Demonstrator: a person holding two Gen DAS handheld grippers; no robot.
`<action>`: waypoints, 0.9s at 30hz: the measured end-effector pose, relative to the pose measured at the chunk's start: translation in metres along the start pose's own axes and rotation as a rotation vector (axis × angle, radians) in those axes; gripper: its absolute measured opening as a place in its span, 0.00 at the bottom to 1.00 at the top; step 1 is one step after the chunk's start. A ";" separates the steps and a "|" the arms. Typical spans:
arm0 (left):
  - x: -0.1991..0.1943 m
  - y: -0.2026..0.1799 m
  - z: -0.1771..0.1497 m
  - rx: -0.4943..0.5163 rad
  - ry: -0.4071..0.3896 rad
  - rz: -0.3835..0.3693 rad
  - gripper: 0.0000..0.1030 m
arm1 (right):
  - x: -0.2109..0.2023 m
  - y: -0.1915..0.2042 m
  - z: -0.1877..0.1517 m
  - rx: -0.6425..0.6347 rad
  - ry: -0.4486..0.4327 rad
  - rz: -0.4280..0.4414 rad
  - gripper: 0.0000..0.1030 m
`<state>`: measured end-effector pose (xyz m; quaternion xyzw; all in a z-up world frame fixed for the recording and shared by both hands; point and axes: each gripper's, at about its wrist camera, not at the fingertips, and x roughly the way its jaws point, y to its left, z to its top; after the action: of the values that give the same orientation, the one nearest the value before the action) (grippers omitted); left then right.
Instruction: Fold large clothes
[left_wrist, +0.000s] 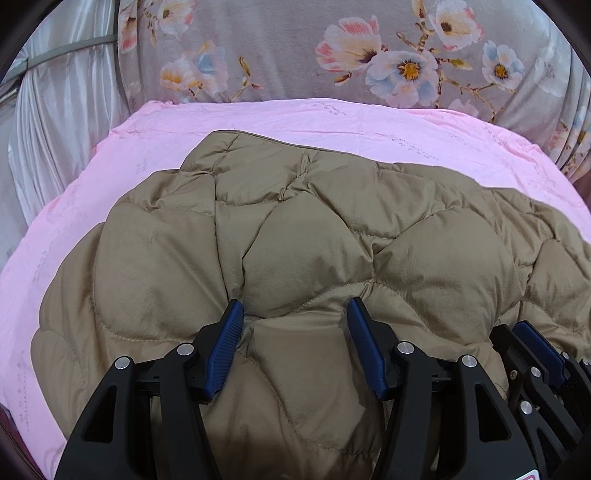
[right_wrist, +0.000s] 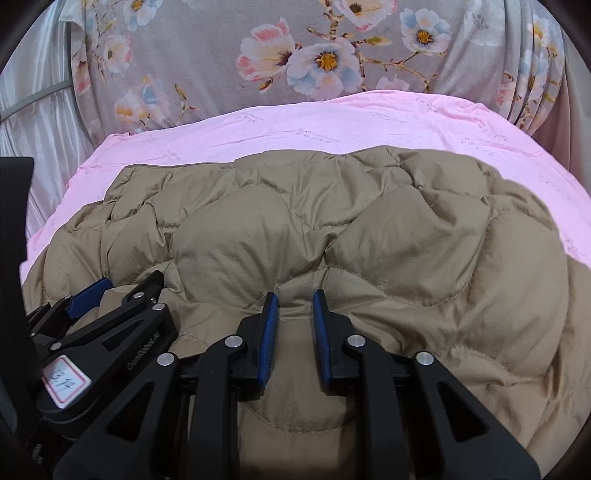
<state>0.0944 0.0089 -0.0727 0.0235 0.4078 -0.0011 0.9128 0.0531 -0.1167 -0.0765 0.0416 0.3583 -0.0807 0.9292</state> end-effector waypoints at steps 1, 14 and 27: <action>-0.005 0.005 0.000 -0.013 0.012 -0.016 0.56 | -0.010 0.007 0.000 -0.024 -0.005 -0.057 0.18; -0.100 0.159 -0.003 -0.351 0.056 -0.083 0.55 | -0.073 0.049 -0.027 -0.059 -0.008 0.129 0.21; -0.068 0.201 -0.024 -0.581 0.169 -0.263 0.56 | -0.054 0.062 -0.049 -0.143 0.024 0.085 0.21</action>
<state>0.0349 0.2092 -0.0296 -0.2909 0.4650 -0.0005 0.8362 -0.0070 -0.0431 -0.0752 -0.0086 0.3721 -0.0149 0.9281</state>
